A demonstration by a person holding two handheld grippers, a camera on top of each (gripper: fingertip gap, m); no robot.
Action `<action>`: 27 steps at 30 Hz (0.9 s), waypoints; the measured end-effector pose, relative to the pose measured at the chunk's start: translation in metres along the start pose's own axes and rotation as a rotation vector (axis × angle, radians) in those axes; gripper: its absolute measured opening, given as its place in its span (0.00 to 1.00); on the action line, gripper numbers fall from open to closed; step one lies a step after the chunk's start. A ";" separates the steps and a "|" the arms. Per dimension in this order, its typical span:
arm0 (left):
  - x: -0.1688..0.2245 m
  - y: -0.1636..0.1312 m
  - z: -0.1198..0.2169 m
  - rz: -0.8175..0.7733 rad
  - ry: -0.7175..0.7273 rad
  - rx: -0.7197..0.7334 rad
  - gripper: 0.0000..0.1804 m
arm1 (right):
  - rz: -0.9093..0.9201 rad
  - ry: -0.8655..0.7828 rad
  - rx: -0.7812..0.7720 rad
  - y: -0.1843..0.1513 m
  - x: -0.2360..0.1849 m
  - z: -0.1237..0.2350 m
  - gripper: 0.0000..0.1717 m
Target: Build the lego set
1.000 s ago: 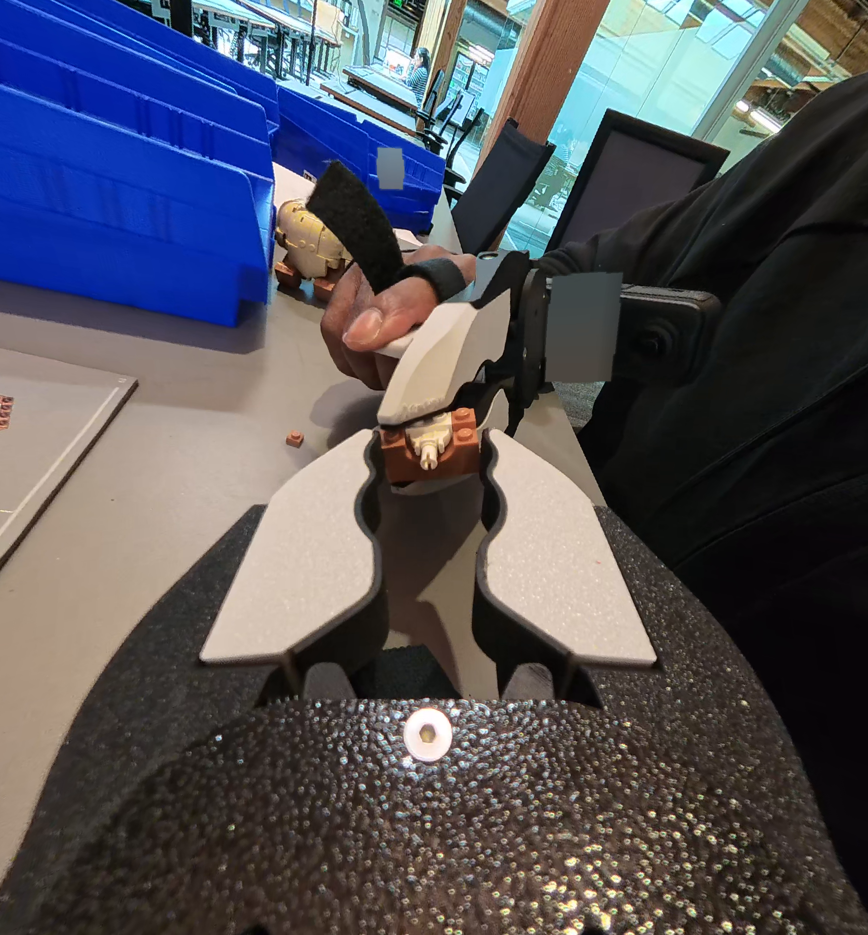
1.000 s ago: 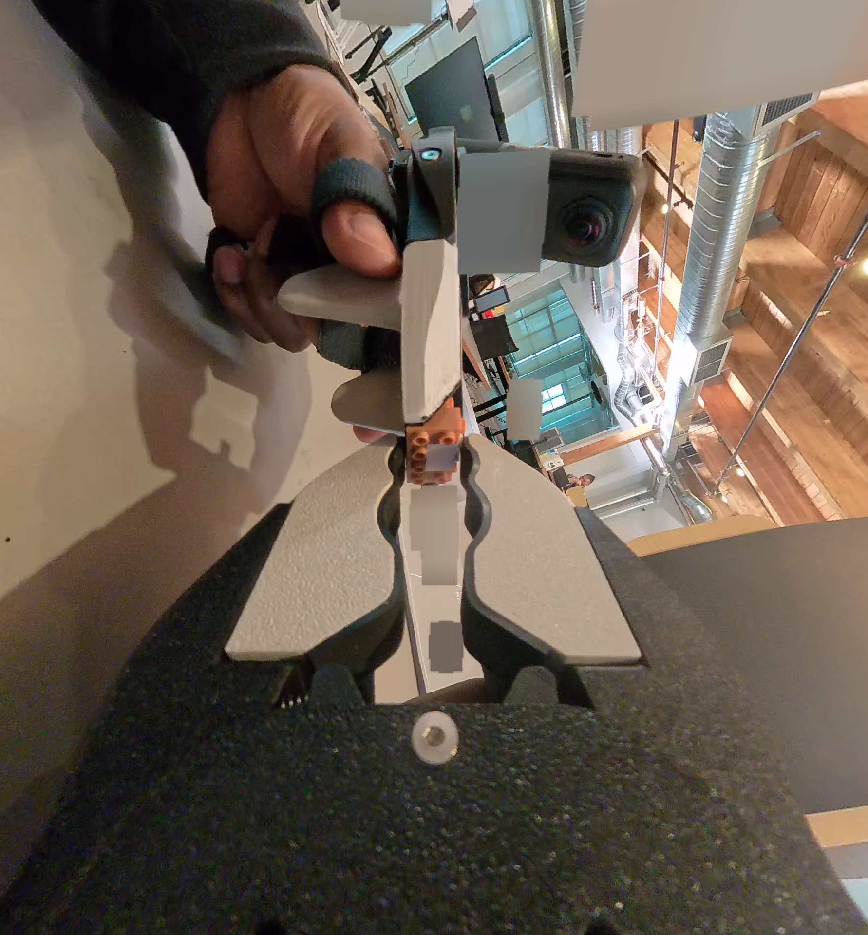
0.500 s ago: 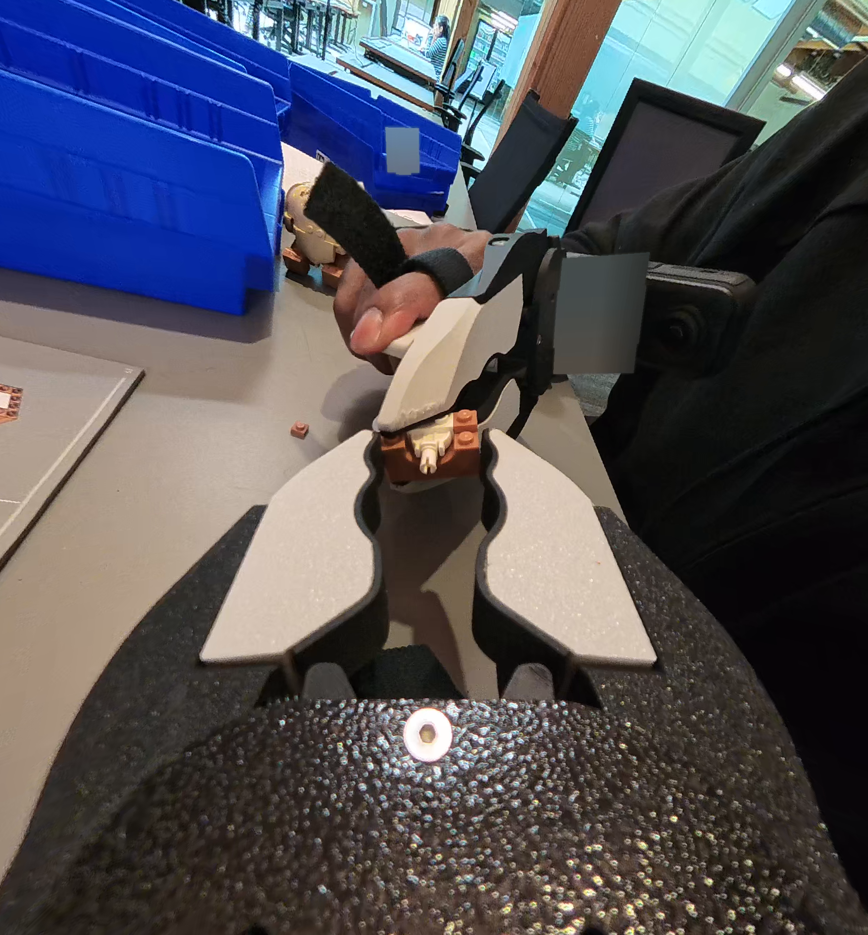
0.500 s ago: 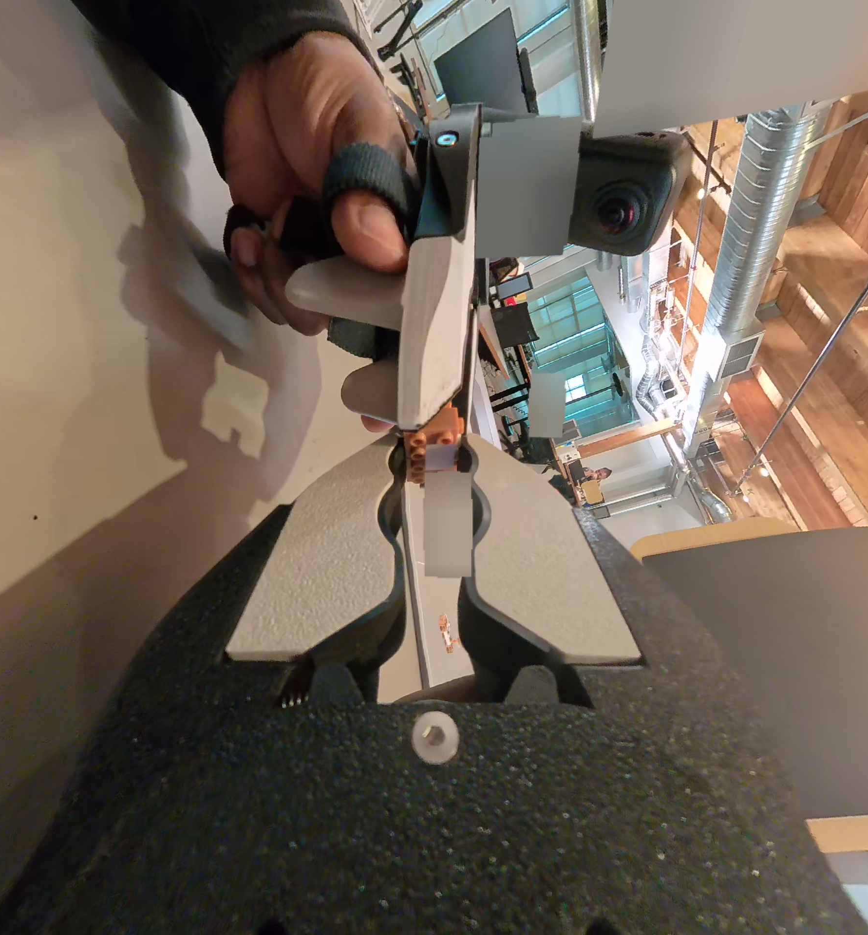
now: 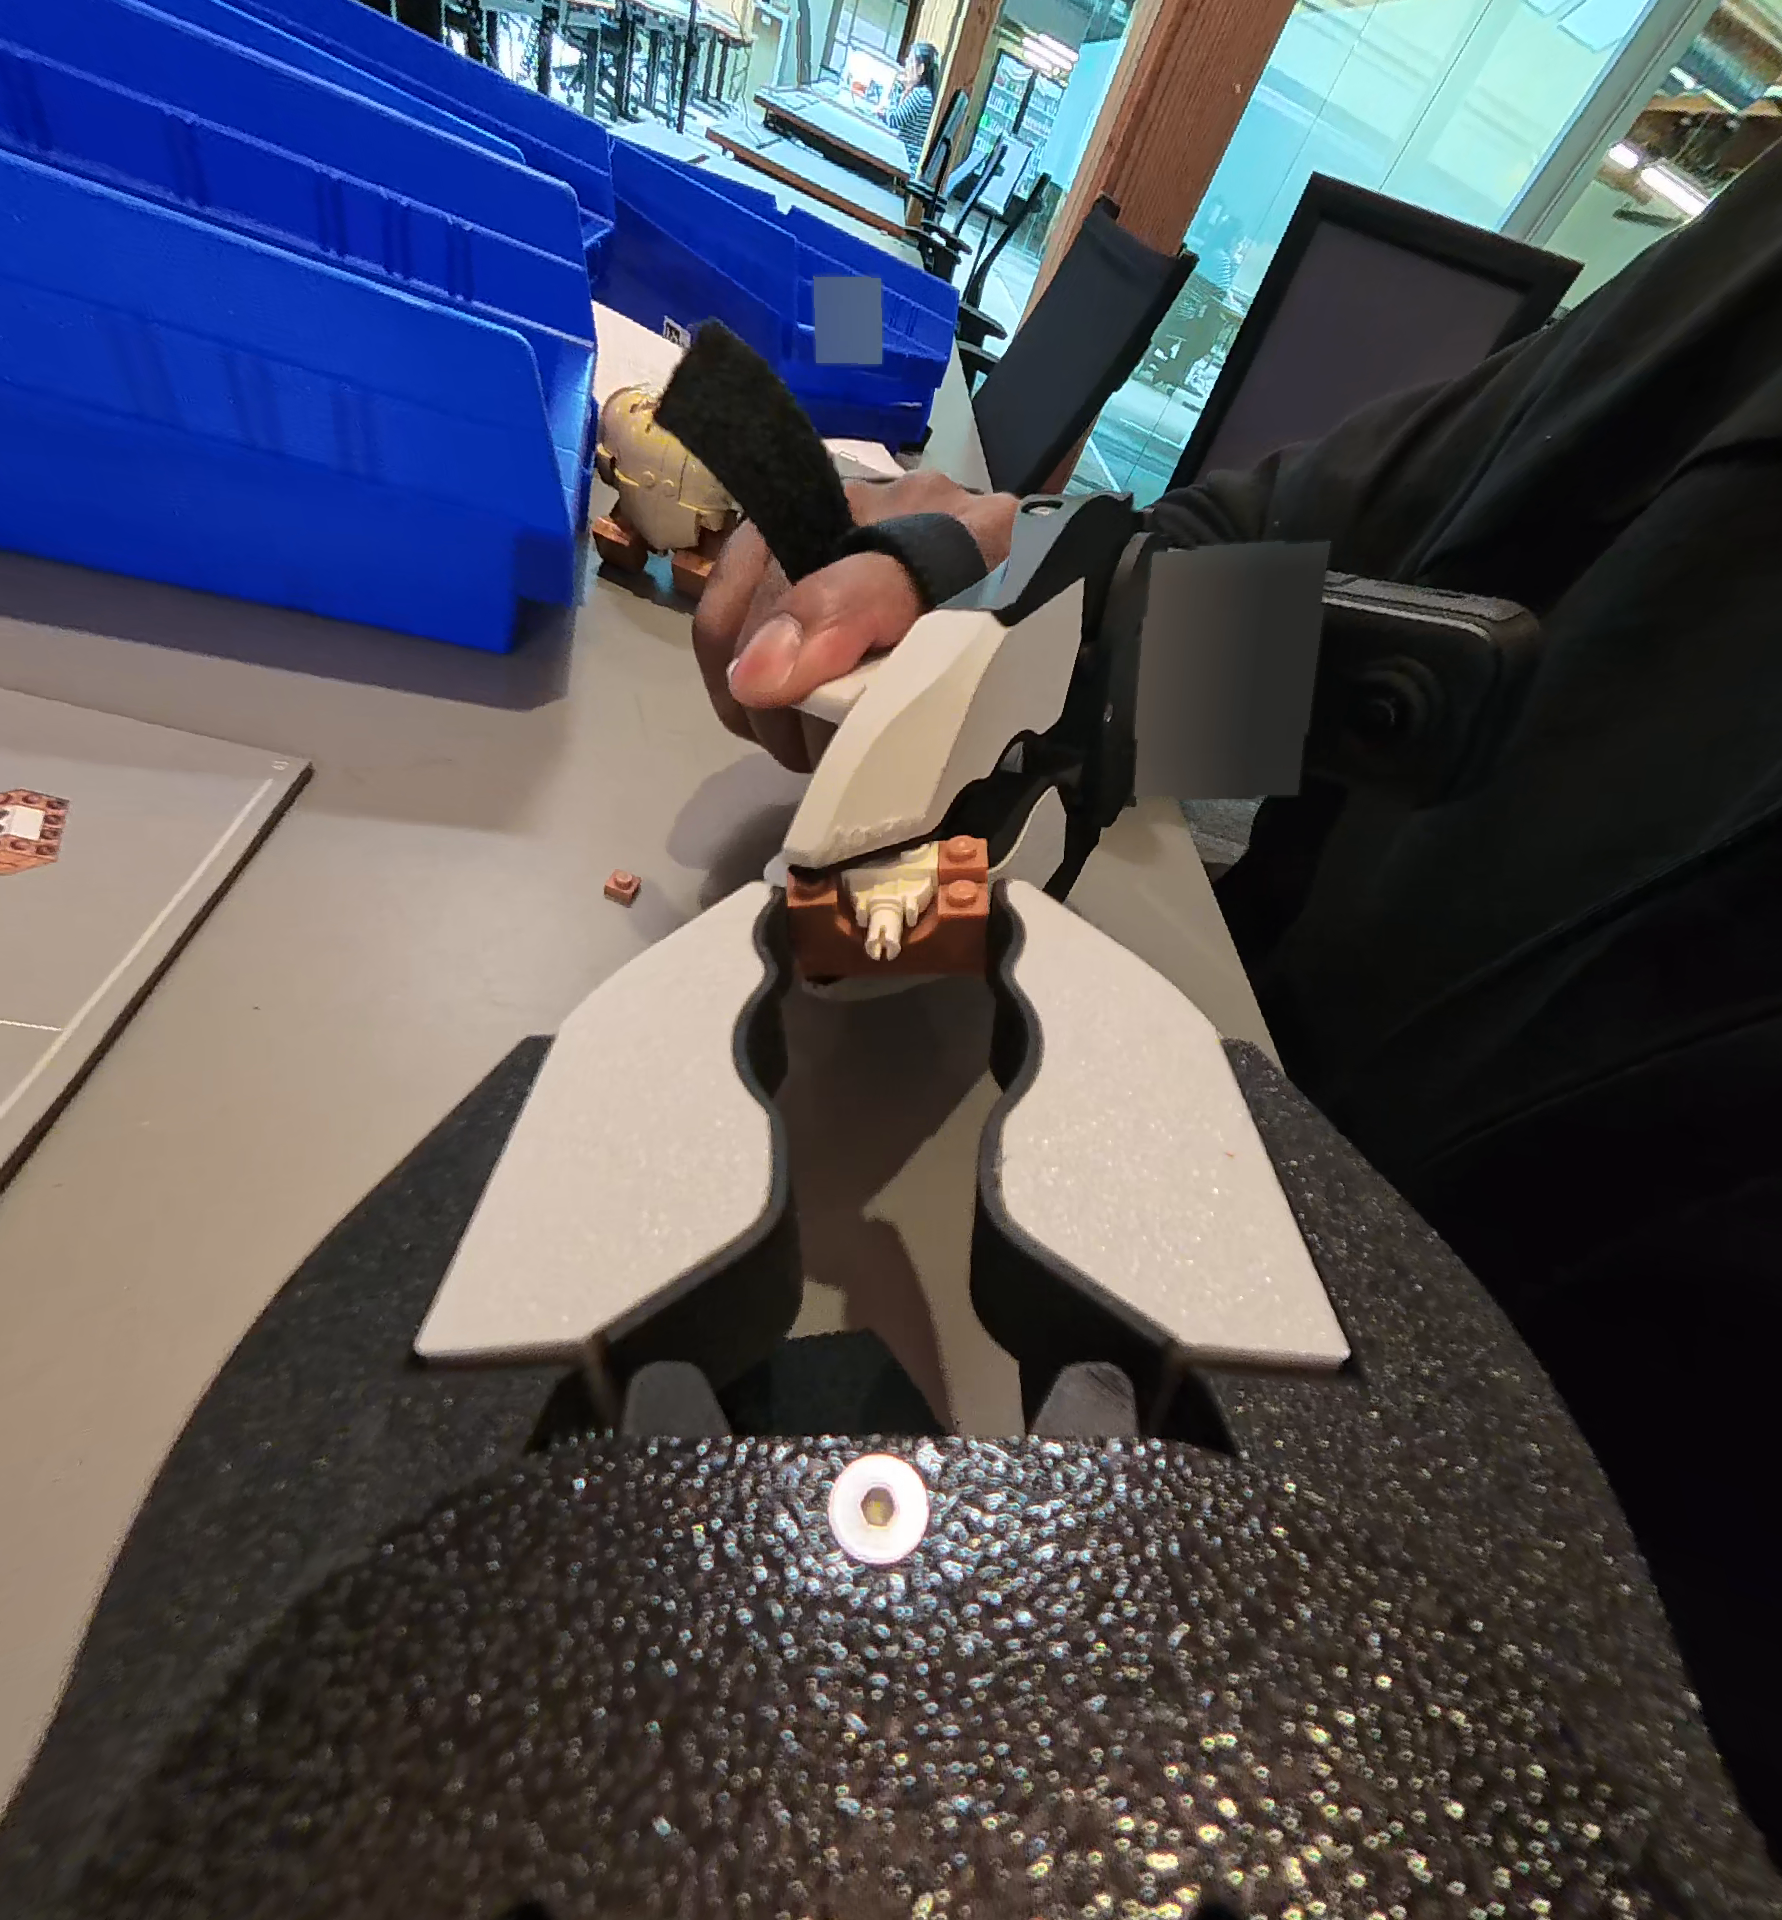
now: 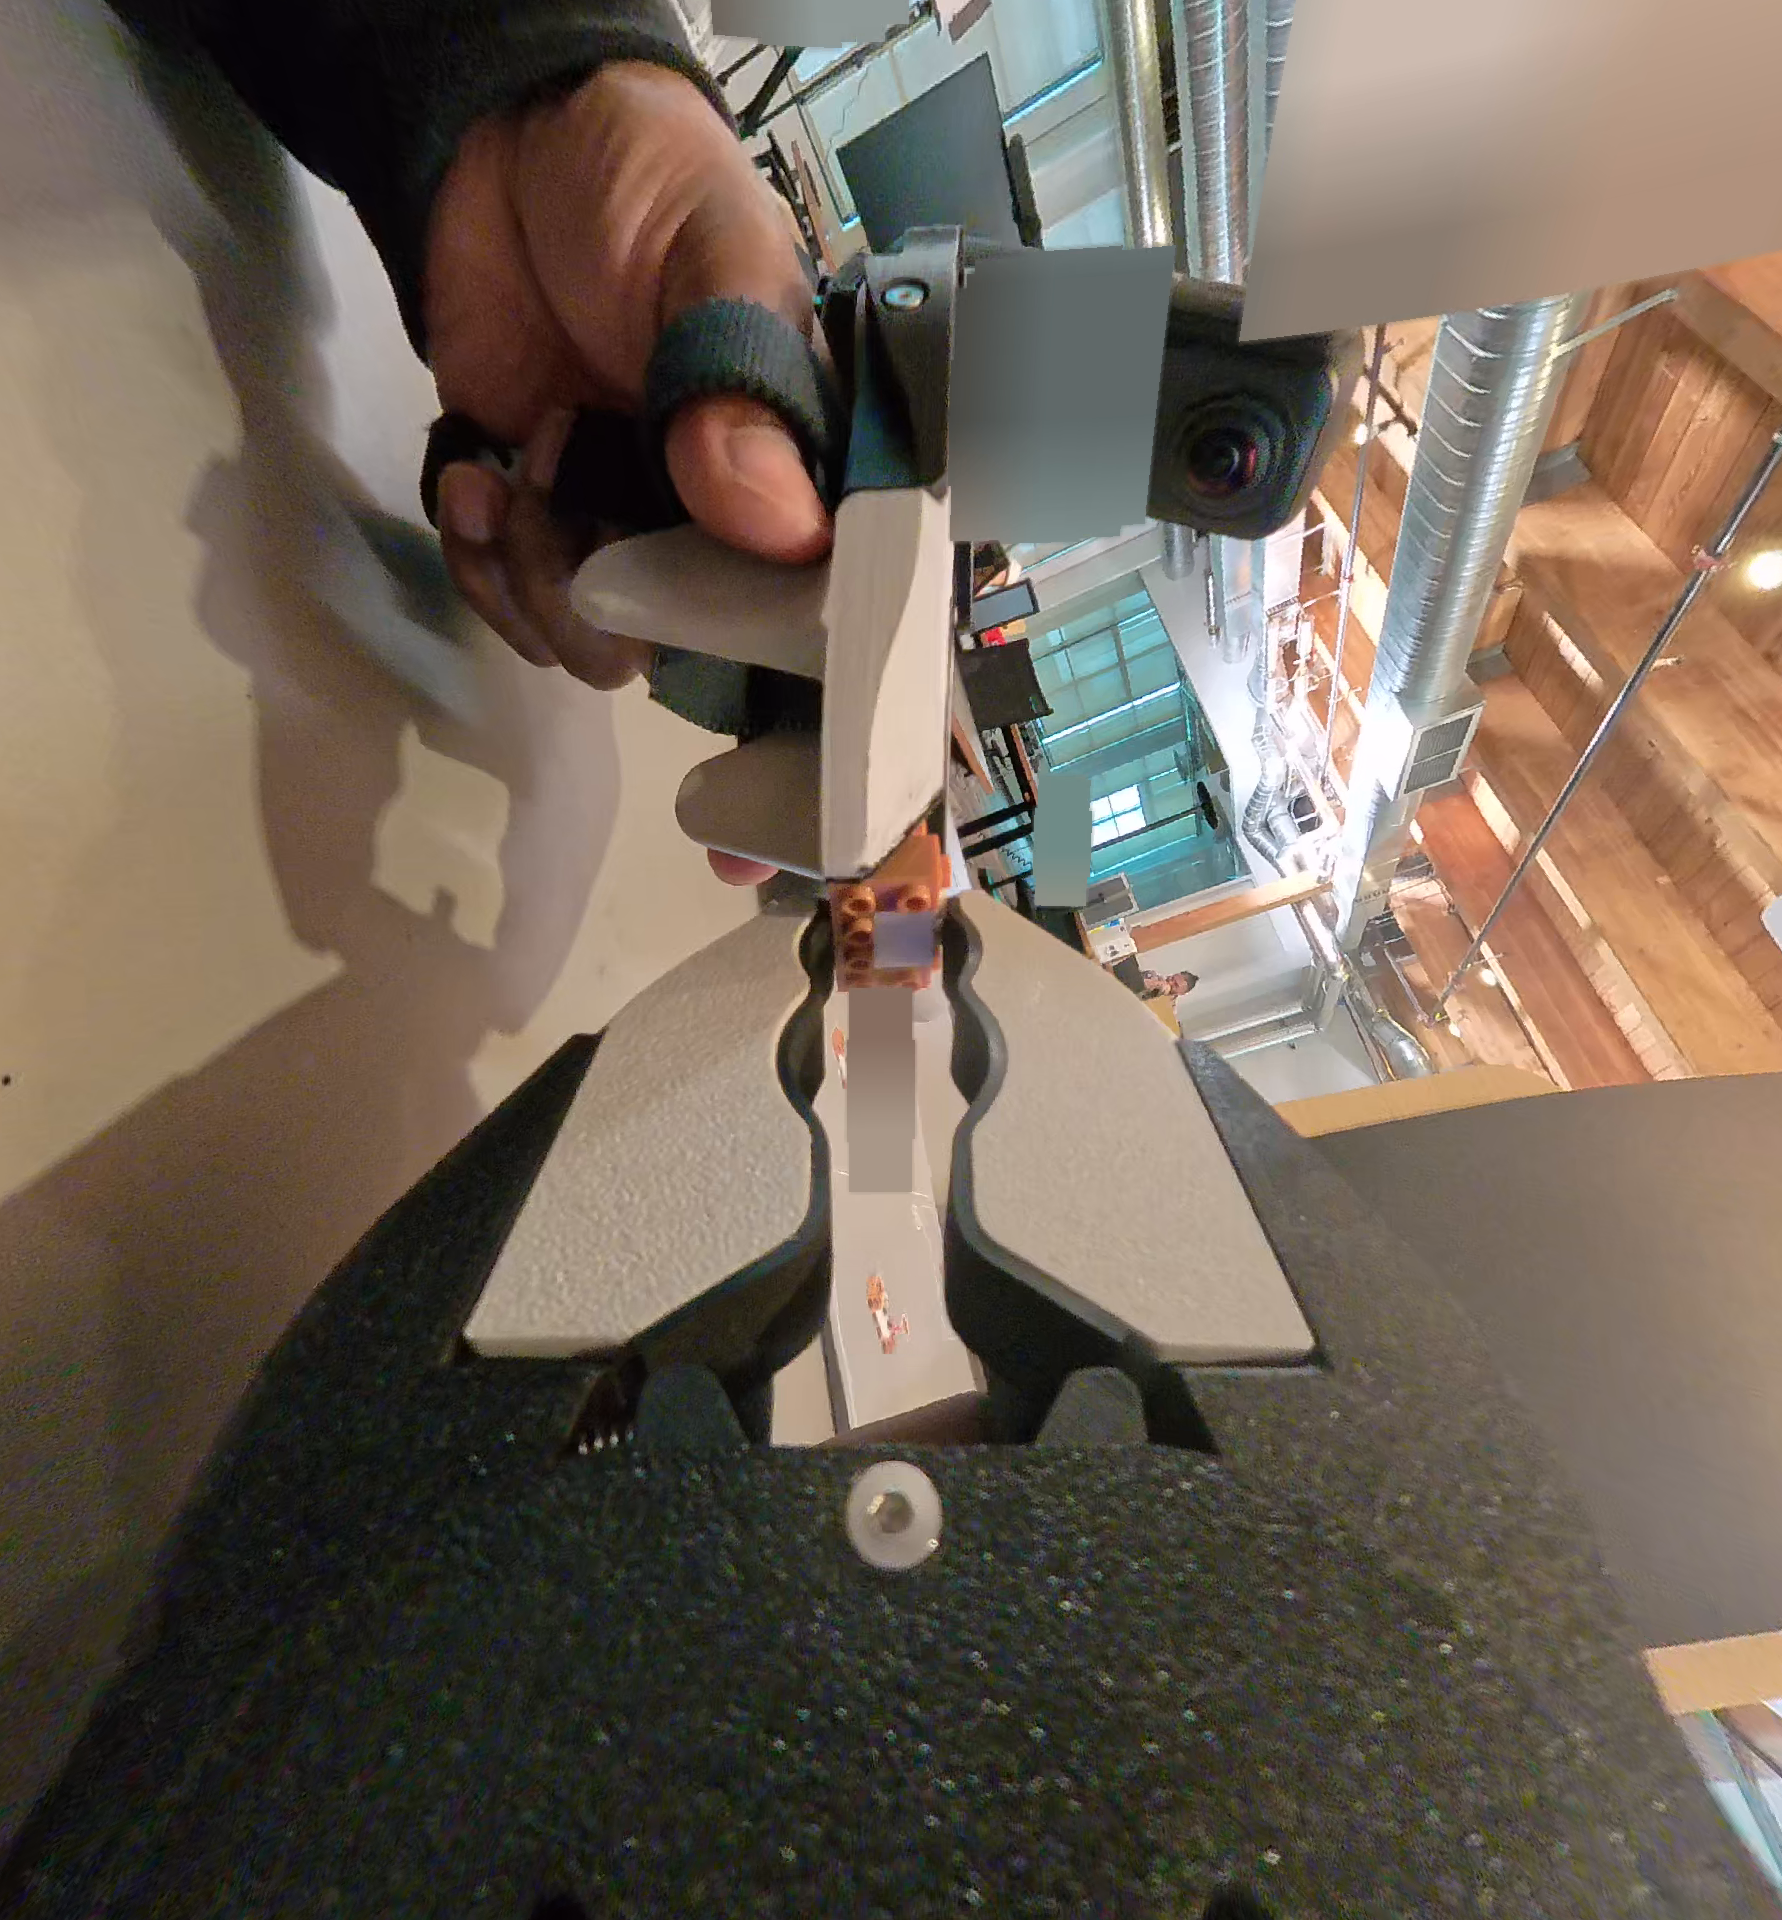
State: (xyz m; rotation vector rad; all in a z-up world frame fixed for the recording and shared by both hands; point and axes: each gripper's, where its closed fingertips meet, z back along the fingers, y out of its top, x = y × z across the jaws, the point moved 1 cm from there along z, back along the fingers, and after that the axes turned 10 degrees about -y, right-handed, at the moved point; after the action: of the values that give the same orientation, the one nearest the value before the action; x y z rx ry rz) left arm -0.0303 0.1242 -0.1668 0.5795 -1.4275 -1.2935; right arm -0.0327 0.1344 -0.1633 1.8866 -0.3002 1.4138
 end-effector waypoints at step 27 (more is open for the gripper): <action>0.002 -0.006 0.000 -0.048 0.011 -0.076 0.19 | 0.128 0.011 0.026 -0.001 -0.004 0.001 0.11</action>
State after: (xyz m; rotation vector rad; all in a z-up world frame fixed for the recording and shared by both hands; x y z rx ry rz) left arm -0.0323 0.1206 -0.1714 0.5721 -1.3568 -1.3743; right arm -0.0329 0.1339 -0.1675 1.9085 -0.4051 1.5189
